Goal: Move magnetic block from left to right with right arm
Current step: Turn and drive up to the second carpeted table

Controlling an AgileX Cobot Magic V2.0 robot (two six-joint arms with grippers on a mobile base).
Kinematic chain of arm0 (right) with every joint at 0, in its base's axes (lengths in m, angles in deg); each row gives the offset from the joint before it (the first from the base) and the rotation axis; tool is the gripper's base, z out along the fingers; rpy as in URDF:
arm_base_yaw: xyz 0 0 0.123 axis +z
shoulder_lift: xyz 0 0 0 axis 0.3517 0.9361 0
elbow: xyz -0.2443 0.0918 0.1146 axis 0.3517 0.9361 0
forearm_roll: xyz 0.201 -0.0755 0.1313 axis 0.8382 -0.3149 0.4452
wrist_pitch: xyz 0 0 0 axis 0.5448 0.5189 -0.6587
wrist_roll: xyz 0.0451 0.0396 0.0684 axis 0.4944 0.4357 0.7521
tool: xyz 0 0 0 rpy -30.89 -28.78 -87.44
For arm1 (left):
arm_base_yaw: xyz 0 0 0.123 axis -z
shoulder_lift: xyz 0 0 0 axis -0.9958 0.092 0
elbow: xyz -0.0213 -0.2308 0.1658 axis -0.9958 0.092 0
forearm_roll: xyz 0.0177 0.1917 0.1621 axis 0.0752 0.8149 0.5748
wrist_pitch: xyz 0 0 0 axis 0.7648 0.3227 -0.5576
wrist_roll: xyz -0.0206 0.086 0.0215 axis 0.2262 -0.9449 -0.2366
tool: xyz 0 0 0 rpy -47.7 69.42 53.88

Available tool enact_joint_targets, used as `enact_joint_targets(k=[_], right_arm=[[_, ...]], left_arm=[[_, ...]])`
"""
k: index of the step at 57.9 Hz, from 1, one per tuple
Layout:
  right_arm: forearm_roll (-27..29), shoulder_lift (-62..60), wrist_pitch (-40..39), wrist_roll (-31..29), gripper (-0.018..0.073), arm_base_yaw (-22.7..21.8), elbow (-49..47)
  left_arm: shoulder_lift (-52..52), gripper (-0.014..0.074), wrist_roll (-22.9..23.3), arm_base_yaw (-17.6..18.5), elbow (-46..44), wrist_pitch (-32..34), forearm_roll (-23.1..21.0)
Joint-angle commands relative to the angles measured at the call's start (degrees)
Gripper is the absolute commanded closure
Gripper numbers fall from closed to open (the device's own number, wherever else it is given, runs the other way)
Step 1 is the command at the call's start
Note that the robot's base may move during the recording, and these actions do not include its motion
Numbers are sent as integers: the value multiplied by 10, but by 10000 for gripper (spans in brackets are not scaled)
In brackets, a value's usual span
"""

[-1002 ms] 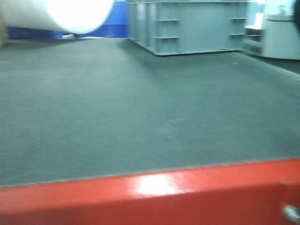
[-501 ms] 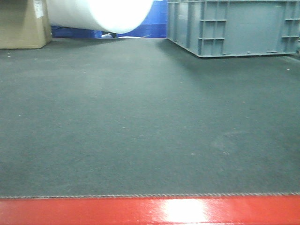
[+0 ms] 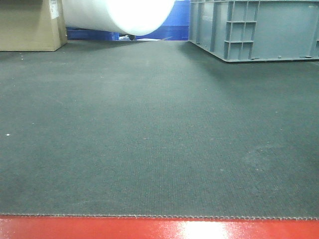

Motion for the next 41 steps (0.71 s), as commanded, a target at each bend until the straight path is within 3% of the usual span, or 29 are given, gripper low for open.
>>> enact_joint_targets(k=[1,25,41], right_arm=[[1,6,-63,-3,230,-2,-18],[6,13,-125,-2,230,-1,-20],[38,161,-4,-2,230,-1,-123]], left_arm=[[-6,722,4,-1,5,46,-1],[-6,722,4,-1,5,46,-1],[-6,722,4,-1,5,46,-1]])
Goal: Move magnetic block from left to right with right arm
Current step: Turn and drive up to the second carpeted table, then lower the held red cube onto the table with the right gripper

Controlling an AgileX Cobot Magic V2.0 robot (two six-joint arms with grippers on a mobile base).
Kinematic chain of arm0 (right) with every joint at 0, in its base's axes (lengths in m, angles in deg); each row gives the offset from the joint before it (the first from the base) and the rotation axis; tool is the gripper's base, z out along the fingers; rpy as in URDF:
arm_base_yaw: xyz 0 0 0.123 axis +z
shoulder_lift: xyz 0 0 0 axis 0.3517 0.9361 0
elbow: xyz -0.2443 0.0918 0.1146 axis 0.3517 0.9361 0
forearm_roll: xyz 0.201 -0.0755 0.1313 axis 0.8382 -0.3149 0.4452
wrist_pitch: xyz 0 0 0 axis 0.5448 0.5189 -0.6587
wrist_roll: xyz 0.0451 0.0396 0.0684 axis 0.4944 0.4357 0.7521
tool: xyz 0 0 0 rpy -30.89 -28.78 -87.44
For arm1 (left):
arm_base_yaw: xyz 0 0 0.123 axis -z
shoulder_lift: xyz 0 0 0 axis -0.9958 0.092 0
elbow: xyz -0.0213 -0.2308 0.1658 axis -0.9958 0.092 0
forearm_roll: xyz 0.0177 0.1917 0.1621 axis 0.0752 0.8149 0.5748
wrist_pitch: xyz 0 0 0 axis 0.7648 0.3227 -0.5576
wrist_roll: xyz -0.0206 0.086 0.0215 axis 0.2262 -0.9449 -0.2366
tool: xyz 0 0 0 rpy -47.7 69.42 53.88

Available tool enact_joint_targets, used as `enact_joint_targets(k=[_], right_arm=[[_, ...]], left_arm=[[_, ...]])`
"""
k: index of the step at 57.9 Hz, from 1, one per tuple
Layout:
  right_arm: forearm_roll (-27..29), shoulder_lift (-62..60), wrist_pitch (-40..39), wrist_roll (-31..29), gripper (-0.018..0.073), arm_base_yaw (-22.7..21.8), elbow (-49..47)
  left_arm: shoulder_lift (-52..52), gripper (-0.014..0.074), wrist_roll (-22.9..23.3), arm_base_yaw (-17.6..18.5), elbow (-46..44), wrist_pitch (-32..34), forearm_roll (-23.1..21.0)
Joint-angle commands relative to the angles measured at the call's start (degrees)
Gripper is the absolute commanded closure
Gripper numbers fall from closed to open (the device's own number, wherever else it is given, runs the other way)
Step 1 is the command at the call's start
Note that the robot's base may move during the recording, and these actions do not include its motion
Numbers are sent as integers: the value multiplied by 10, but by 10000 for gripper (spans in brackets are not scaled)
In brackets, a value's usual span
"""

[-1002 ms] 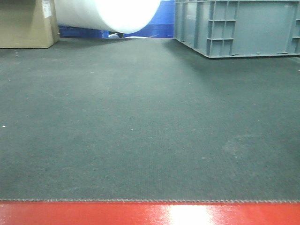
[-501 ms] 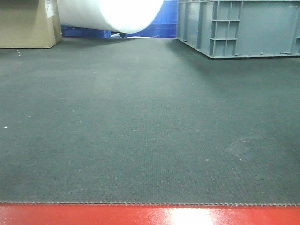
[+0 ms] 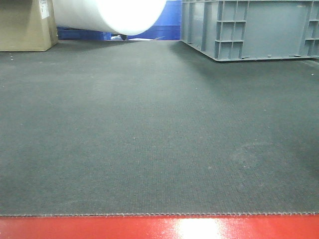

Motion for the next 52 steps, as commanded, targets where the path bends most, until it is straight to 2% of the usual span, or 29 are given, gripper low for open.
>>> enact_joint_targets(k=[1,13,21,27,32,36,40,52], right_arm=[[14,76,4,-2,230,-1,-67],[34,244,115,-2,230,-1,-165],[41,310,120,-2,230,-1,-182],[102,342,131,-2,230,-1,-183],[132,374,191,-2,230,3,-196],[144,406,251,-2,230,15,-209],[162,445,279,-2,230,37,-220],[226,534,277,-2,230,119,-259]], left_arm=[[-6,722,4,-1,5,46,-1],[-6,722,4,-1,5,46,-1],[-6,722,4,-1,5,46,-1],[-6,722,4,-1,5,46,-1],[-6,722,4,-1,5,46,-1],[-6,722,4,-1,5,46,-1],[-6,722,4,-1,5,46,-1],[-6,722,4,-1,5,46,-1]])
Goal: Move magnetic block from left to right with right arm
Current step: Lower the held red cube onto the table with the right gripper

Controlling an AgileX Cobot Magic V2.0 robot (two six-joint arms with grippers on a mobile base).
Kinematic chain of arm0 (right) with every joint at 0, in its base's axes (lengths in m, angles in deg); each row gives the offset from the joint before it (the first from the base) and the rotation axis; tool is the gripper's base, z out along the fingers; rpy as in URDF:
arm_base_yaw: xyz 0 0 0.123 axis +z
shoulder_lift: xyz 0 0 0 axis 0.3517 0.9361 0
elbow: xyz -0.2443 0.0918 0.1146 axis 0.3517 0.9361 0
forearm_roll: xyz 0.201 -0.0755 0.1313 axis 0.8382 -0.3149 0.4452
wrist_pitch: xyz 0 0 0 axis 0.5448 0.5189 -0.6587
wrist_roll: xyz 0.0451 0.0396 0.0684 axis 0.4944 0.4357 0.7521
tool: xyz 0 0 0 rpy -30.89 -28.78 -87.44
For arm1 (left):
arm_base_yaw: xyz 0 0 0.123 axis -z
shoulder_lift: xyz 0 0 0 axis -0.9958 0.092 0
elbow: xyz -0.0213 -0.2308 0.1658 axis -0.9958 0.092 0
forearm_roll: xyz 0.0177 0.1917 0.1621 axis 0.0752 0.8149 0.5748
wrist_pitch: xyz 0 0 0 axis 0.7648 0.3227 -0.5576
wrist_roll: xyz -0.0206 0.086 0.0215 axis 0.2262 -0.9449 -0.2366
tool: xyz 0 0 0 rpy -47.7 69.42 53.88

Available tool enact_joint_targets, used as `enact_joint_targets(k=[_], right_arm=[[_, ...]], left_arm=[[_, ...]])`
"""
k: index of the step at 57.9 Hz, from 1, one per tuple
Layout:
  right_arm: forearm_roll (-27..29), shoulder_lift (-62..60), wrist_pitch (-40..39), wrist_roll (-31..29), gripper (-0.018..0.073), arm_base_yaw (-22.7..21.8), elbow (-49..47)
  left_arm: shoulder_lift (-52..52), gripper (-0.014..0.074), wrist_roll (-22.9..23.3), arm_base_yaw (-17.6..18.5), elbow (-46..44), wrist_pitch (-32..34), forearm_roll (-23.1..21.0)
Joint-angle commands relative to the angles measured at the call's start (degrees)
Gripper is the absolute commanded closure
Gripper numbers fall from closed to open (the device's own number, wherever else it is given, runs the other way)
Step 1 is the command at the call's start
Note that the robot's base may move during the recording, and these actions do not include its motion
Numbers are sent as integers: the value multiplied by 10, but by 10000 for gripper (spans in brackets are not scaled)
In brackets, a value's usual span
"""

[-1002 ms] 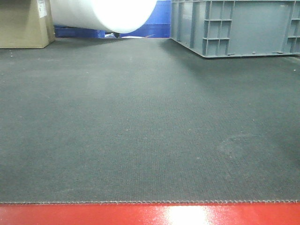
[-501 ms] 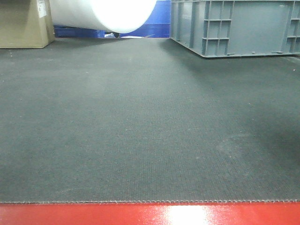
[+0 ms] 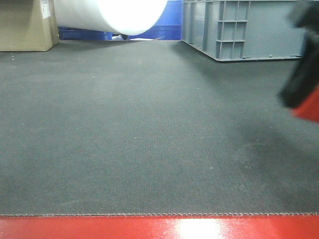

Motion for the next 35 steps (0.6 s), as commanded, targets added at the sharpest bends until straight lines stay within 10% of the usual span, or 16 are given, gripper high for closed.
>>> enact_joint_targets(k=[1,23,35], right_arm=[[47,19,-17,-4,230,33,-39],[28,111,-16,32,230,97,-131],[-31,185,-9,177,230,170,-202]], left_arm=[[-6,722,4,-1,5,46,-1],[-6,722,4,-1,5,46,-1],[-6,722,4,-1,5,46,-1]])
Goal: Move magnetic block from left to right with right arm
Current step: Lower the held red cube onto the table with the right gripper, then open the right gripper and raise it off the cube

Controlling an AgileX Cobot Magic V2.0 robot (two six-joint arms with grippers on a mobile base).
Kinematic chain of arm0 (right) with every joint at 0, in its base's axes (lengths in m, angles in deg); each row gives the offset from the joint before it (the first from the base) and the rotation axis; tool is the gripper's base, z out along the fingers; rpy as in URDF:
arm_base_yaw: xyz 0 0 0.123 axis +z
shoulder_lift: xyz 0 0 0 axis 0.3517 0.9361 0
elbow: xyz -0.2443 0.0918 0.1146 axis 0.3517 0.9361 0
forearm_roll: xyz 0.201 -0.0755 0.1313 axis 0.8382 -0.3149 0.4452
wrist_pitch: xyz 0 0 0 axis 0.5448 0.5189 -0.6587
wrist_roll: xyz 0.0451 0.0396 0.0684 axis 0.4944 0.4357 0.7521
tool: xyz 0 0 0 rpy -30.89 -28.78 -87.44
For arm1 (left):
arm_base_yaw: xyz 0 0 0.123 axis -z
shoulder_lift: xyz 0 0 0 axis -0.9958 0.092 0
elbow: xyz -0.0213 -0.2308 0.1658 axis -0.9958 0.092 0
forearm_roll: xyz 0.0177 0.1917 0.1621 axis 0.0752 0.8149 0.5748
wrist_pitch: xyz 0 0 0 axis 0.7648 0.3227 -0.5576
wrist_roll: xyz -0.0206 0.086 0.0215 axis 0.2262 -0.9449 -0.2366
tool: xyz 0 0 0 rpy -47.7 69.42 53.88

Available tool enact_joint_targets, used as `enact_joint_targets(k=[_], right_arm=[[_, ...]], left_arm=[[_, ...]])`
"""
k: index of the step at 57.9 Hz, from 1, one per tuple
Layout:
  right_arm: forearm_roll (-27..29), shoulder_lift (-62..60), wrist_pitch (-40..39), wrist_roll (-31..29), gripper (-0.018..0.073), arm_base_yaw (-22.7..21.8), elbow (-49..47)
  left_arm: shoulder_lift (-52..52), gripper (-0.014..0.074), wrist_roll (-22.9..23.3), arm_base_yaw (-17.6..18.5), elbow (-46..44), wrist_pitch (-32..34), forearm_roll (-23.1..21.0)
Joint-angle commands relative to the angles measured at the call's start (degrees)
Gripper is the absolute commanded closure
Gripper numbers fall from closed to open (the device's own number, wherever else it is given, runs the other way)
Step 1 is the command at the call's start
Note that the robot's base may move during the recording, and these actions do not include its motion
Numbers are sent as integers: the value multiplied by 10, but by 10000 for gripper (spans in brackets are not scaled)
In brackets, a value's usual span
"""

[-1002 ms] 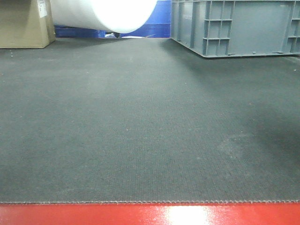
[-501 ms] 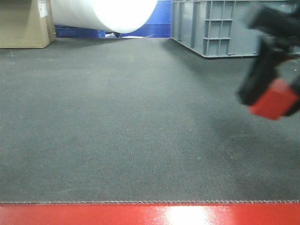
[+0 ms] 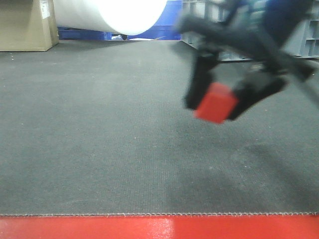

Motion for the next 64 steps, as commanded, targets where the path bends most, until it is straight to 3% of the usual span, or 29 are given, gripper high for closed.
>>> enact_joint_targets(k=[1,19,24,41,56,64], right_arm=[[-27,13,-7,69,230,31,-53],[-253,132,132,275,230,124,-203],[-284,155,159,291,230,140,-238],[-245,201,160,291,230,136,-275],[-243,201,158,291,223,125,-275],[-241,201,160,290,133,121,-275]], left_arm=[[-6,722,4,-1,5,46,-1],[-6,722,4,-1,5,46,-1],[-6,722,4,-1,5,46,-1],[-6,722,4,-1,5,46,-1],[-6,722,4,-1,5,46,-1],[-6,722,4,-1,5,46,-1]])
